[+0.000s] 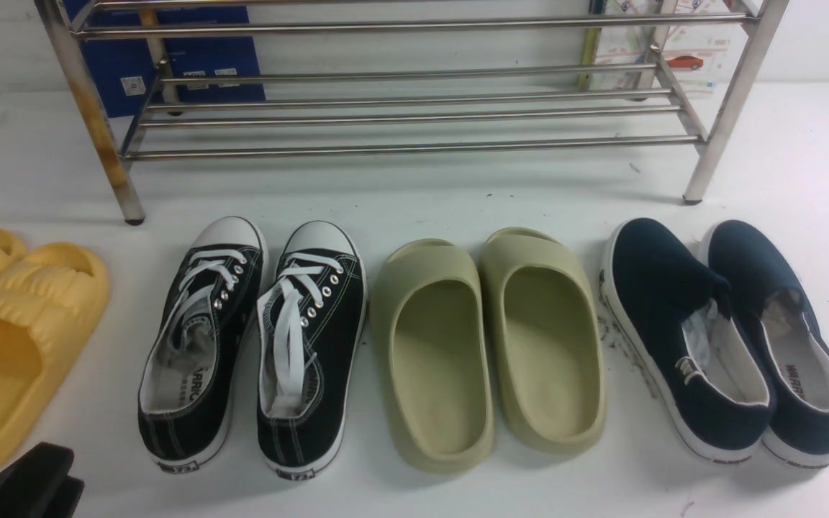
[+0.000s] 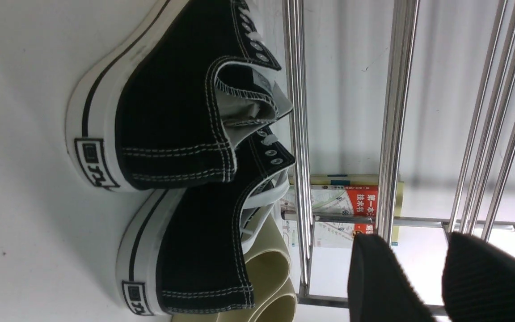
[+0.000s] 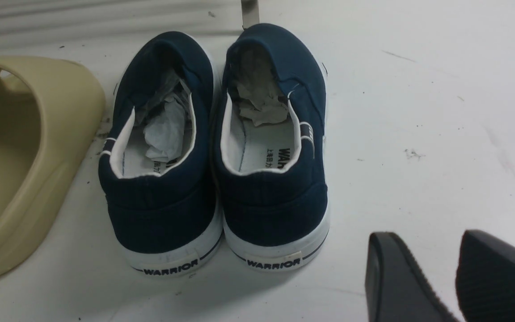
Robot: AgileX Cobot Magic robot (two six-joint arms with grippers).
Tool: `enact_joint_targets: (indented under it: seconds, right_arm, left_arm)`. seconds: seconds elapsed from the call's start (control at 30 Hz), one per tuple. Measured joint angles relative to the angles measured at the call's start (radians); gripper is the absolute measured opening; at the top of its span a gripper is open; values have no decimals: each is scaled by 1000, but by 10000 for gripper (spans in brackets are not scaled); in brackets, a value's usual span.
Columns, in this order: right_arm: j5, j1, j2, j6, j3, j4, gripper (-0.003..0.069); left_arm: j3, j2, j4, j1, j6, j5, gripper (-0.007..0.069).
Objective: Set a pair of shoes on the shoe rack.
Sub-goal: Use the left arm to grab the shoe closest to it
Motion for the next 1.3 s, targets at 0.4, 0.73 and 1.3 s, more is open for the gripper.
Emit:
enact_joint_targets:
  seconds: [0.4,0.73,1.3]
  right_arm:
    - [0,0,0,0,0,0,246]
    - [0,0,0,0,0,0,246]
    - [0,0,0,0,0,0,246]
  left_arm:
    - [-352,113,221,0,329,218,101]
    - [-801,710,723,0,411,794,-13]
    - [-975,1416,856,-241,319,791,276]
